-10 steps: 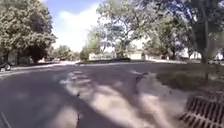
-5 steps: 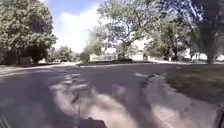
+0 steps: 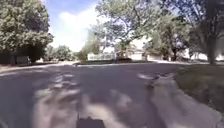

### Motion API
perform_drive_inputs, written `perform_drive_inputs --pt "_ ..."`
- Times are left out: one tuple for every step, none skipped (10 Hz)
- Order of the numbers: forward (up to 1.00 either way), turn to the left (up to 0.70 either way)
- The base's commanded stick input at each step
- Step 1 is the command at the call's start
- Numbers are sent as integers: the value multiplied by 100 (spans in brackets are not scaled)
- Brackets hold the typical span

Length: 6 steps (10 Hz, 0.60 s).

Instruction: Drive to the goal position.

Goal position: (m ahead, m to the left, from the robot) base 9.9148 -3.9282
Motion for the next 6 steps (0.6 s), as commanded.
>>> perform_drive_inputs --pt "100 -10" --pt "100 -3" --pt "100 0" --pt "100 0" --pt "100 0" --pt "100 -2"
